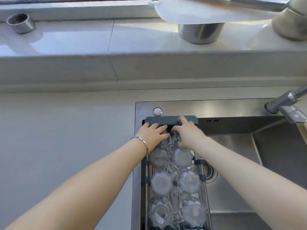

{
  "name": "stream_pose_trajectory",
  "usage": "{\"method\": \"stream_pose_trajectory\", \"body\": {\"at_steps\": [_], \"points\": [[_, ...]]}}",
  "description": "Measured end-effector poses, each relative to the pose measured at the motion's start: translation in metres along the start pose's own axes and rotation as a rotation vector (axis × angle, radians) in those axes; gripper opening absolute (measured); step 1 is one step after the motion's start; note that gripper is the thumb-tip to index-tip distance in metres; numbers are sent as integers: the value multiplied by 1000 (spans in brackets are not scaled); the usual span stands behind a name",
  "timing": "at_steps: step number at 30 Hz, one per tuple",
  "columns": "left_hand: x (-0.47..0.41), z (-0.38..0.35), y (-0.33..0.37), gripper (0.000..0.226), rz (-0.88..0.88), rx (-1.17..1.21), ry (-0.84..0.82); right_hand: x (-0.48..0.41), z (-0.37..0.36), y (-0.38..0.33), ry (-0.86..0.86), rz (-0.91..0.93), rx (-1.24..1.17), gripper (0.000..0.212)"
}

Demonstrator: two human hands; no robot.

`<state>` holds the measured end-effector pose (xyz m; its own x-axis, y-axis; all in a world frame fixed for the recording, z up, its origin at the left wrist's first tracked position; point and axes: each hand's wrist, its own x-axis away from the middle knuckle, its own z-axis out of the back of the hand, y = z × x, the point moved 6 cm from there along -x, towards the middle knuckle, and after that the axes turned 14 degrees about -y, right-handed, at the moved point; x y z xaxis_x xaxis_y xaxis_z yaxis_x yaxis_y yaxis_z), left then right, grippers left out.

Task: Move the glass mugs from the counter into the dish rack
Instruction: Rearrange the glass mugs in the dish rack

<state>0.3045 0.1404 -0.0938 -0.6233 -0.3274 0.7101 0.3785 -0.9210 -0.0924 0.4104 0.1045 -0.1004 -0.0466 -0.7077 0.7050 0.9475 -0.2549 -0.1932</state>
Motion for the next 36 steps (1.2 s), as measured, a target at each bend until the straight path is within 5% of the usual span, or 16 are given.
{"method": "stream_pose_trajectory", "body": {"at_steps": [7,14,23,27,32,36], "points": [[-11,6,-4,66,34,19,25,11,-11,18,40,-36,-41,55],[-9,8,2,64,90,166,0,12,-7,13,-14,20,349,69],[-4,7,-1,67,85,162,3,31,17,6,57,140,520,49],[-4,6,-4,57,128,238,13,66,34,21,189,91,288,58],[-3,6,1,51,264,403,12,95,20,53,298,-150,-345,66],[-7,7,-4,60,286,391,-14,86,13,61,371,-281,-528,65]]}}
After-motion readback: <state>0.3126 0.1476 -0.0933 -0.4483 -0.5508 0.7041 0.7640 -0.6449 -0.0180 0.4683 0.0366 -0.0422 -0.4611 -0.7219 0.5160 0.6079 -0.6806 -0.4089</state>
